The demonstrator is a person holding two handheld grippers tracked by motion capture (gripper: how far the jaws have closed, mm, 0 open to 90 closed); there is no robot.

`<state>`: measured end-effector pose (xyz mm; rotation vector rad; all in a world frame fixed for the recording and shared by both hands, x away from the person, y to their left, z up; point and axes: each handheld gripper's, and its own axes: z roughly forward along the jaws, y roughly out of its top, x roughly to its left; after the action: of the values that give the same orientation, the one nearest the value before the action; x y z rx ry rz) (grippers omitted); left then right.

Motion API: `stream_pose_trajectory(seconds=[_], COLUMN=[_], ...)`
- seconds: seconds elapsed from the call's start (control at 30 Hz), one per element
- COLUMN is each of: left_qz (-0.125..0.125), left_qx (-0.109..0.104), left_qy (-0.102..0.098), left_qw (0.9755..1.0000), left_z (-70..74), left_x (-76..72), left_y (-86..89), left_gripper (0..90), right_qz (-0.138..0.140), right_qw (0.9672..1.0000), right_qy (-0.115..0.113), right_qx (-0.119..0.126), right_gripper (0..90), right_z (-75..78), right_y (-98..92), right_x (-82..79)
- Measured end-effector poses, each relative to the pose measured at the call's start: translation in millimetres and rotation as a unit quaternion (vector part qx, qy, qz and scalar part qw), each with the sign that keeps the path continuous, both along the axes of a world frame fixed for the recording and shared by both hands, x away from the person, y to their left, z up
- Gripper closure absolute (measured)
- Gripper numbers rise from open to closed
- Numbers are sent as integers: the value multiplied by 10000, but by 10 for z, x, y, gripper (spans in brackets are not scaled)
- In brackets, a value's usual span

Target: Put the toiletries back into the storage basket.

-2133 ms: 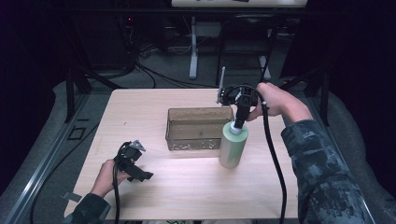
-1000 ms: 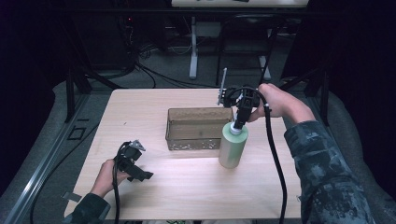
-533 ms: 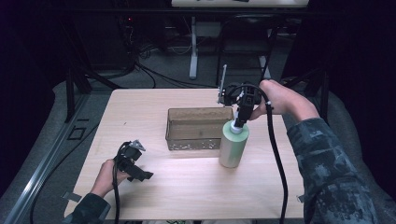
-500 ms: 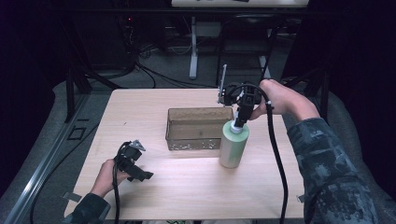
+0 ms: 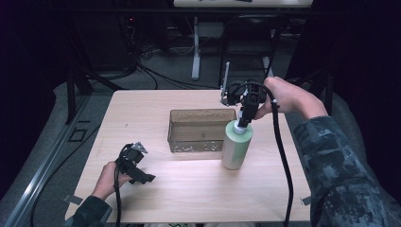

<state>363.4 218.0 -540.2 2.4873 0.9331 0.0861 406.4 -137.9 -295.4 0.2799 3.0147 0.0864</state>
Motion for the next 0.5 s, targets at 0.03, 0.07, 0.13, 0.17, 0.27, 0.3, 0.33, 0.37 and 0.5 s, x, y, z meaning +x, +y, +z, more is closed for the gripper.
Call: stream_pose_trajectory(seconds=[0.03, 0.07, 0.13, 0.17, 0.27, 0.3, 0.33, 0.37, 0.5], left_qz=[-3, 2, -18, -19, -29, -30, -26, -24, -37], left_qx=[-5, -1, 5, 27, 38, 38, 33, 32, 35], left_qy=[2, 0, 23, 21, 42, 35, 36, 31, 25], left_qw=[10000, 10000, 10000, 10000, 10000, 10000, 10000, 10000, 10000], left_z=[1, 0, -1, -4, -11, -11, -12, -11, -8], left_x=[1, 0, 1, 0, 3, 3, 3, 3, 2], left_y=[1, -1, -3, -6, -7, -7, -9, -10, -11], left_gripper=[3, 3, 3, 3, 3, 3, 3, 3, 3], right_qz=[15, 21, 61, 52, 80, 82, 88, 92, 110], right_qw=[10000, 10000, 10000, 10000, 9999, 9999, 9999, 9999, 9999], right_qy=[-8, -14, -19, -4, -2, -7, -3, -6, -21], right_qx=[-27, -32, -43, -39, -72, -71, -71, -78, -97], right_gripper=[628, 628, 628, 628, 628, 628, 628, 628, 628], right_z=[10, 22, 53, 62, 96, 106, 122, 129, 167], right_y=[1, 2, 4, 4, 5, 5, 2, 1, -4], right_x=[-3, -7, -15, -17, -27, -31, -32, -32, -38])
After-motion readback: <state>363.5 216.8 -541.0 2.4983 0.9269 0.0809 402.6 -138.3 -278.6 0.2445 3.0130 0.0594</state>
